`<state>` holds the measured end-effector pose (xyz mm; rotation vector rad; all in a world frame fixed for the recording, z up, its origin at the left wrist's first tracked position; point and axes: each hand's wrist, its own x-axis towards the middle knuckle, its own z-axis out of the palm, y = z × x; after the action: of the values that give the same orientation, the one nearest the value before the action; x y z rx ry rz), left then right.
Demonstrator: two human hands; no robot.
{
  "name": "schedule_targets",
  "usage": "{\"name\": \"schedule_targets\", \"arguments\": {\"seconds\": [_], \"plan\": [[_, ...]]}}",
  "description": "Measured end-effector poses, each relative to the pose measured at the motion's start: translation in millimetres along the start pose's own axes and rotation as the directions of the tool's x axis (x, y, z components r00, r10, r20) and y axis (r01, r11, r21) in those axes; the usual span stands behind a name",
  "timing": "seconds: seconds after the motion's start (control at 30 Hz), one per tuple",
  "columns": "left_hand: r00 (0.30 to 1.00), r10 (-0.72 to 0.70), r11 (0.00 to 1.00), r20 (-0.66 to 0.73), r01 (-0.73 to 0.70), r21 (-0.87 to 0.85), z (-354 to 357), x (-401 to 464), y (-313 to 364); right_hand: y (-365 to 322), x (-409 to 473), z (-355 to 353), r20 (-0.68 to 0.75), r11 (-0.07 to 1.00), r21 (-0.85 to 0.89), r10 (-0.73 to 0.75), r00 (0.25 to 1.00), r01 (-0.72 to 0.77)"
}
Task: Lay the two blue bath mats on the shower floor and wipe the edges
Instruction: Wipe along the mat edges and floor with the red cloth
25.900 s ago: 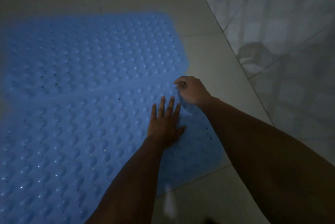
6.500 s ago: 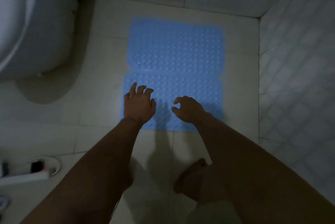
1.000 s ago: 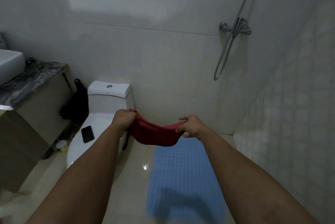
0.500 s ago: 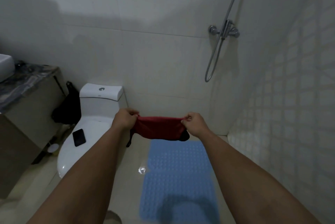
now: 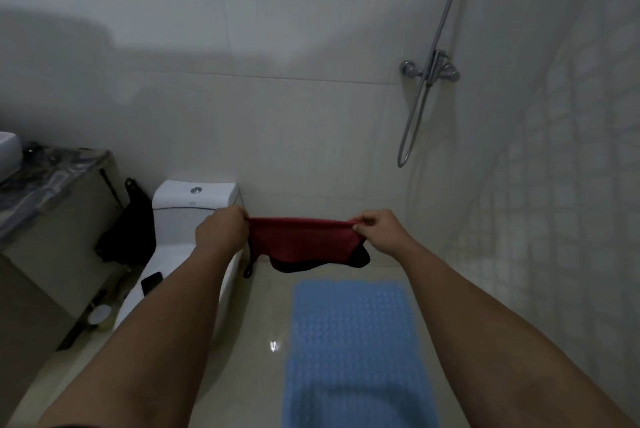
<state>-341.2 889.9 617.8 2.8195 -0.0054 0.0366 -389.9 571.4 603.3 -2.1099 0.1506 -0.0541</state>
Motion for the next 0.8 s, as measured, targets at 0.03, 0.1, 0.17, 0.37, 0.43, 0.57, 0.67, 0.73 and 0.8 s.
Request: {"name": "schedule_targets", "arguments": {"seconds": [0.03, 0.1, 0.17, 0.37, 0.43, 0.57, 0.67, 0.73, 0.8], "plan": [[0.999, -0.042, 0.998, -0.003, 0.041, -0.05, -3, 5, -4, -8, 2, 4, 0.007, 1.0, 0.007, -0.009, 1.0, 0.009], [0.987, -0.157, 0.953, 0.026, 0.158, -0.258, -7, 16, -10, -27, 4, 15, 0.024, 1.0, 0.028, -0.01, 1.0, 0.01], [0.964, -0.266, 0.825, 0.032, 0.244, -0.51, -16, 23, -19, -45, 10, 29, 0.051, 0.999, 0.043, -0.024, 0.998, 0.022], [0.945, -0.32, 0.369, 0.074, 0.196, -0.909, -49, 21, -14, -95, 20, 55, 0.136, 0.992, 0.127, -0.04, 0.99, 0.023], [0.967, -0.21, 0.298, 0.147, 0.206, -0.932, -62, 21, 1, -117, 20, 61, 0.214, 0.992, 0.116, -0.078, 0.974, 0.054], [0.946, 0.092, 0.451, 0.311, 0.239, -0.86, -76, 21, 27, -141, 21, 69, 0.208, 0.974, 0.173, -0.181, 0.961, 0.146], [0.928, 0.209, 0.613, 0.308, 0.121, -0.78, -79, 20, 46, -141, 23, 68, 0.078, 0.961, 0.199, -0.212, 0.974, 0.193], [0.93, 0.224, 0.648, 0.293, 0.083, -0.758, -78, 22, 52, -138, 23, 63, 0.051, 0.962, 0.228, -0.169, 0.984, 0.153], [0.928, 0.239, 0.66, 0.286, 0.061, -0.749, -77, 23, 54, -135, 20, 57, 0.077, 0.979, 0.195, -0.075, 0.994, 0.058]]}}
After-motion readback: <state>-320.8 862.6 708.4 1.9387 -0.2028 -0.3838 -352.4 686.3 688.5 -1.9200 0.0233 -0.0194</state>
